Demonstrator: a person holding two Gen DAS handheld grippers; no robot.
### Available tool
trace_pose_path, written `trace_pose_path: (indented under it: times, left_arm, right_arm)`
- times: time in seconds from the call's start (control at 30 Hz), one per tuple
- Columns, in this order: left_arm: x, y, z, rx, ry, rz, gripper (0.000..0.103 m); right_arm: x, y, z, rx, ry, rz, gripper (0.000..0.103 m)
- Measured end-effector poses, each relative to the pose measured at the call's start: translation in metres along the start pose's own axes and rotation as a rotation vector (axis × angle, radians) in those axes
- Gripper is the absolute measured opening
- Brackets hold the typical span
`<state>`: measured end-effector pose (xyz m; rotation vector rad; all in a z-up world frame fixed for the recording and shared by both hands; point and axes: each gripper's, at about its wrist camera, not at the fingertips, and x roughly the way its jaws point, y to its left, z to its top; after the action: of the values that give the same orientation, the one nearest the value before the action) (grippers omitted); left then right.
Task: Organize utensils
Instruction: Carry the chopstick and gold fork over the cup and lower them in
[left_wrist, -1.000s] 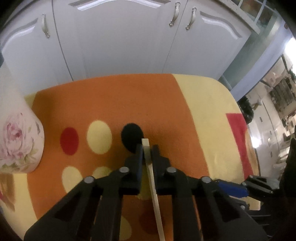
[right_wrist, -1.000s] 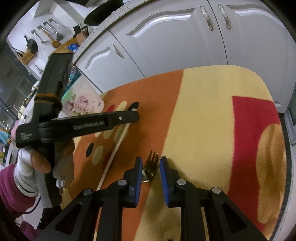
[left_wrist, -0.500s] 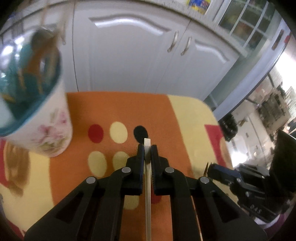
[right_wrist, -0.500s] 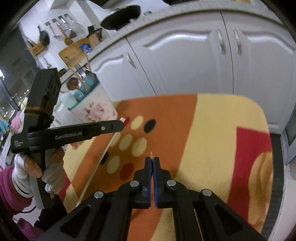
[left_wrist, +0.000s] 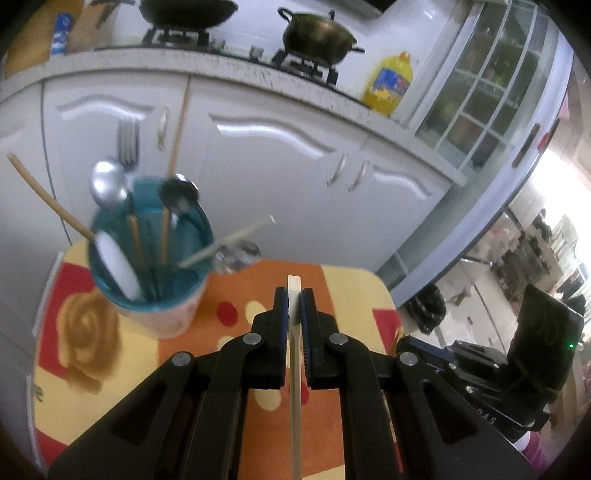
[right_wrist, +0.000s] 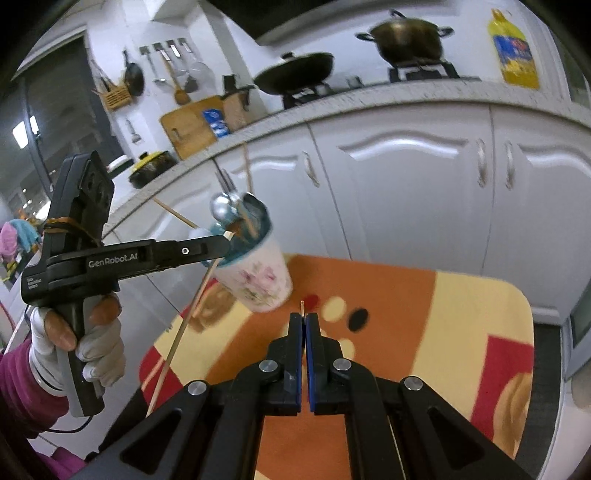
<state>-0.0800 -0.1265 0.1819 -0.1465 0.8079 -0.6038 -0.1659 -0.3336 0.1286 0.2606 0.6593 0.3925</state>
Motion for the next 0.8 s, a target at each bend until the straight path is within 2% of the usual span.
trace_pose_path:
  times: [0.17, 0.33, 0.53, 0.8]
  left_arm:
    - [-0.036, 0.018, 0.027, 0.017, -0.095, 0.038, 0.005]
    - [-0.053, 0.043, 0.064, 0.010, -0.191, 0.100, 0.005]
    - [-0.048, 0.078, 0.101, -0.008, -0.263, 0.149, 0.005]
    - [-0.031, 0.117, 0.140, -0.079, -0.355, 0.197, 0.005]
  right_arm:
    - [0.004, 0.022, 0.019, -0.044, -0.018, 0.014, 0.002]
    - [0.007, 0.043, 0.051, -0.072, -0.069, 0.027, 0.002]
    - [0.020, 0.066, 0.097, -0.125, -0.132, 0.005, 0.002]
    - [0.058, 0.082, 0.150, -0.193, -0.203, -0.097, 0.002]
